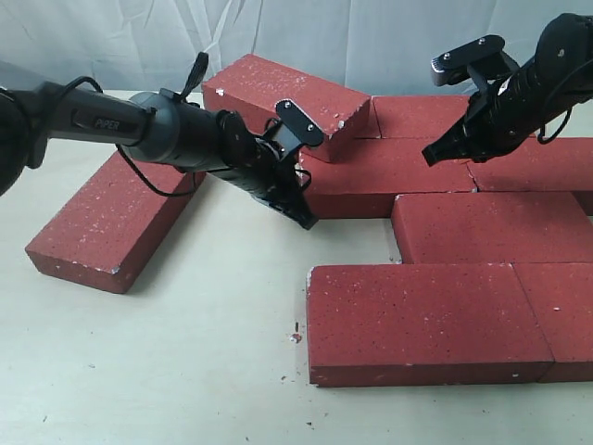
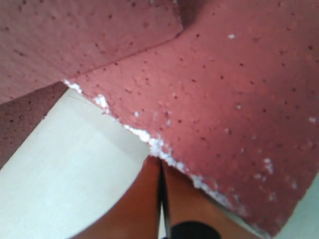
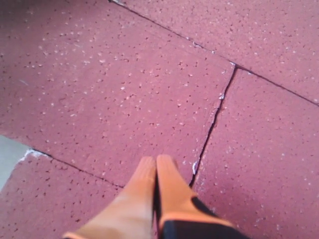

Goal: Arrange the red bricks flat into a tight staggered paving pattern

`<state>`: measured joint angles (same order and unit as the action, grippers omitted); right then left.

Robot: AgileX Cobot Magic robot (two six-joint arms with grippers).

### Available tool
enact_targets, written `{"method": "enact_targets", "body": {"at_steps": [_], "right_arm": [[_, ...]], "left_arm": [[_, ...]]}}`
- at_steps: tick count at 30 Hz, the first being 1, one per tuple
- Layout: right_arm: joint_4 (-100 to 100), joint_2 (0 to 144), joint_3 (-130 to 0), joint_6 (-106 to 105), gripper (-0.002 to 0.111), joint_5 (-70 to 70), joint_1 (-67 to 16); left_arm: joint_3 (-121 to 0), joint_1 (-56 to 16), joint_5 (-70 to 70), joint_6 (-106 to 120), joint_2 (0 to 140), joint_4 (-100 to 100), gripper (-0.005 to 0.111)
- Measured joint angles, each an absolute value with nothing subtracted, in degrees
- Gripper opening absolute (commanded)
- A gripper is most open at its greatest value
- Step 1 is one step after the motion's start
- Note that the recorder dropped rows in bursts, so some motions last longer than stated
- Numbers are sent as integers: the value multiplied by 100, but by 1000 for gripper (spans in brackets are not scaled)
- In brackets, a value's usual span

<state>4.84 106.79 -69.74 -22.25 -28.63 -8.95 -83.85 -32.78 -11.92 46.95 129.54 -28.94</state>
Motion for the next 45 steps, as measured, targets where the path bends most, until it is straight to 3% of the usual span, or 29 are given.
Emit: {"method": "enact_targets", "body": {"at_steps": [12,21,38,45], "right_arm": [[529,10679,-6974,-2225,-1,-2863,-895],[628,10679,-6974,-2225,-1,-2821,-895],[1360,10505,-6974,-2693,-1,-3066,-1280],[1486,10482,-6974,-2768,-1,-3130,-1454]], "left_arm": [[-8399,-3204,-1833,4680,12831,-2773,0],[-8399,-2742,-2325,4543,12719,-2760,0],[-8257,-2355,-4581,4244,11309,-2432,0],[-8204,-2244,-4701,3963,11003,-2349,0]]}}
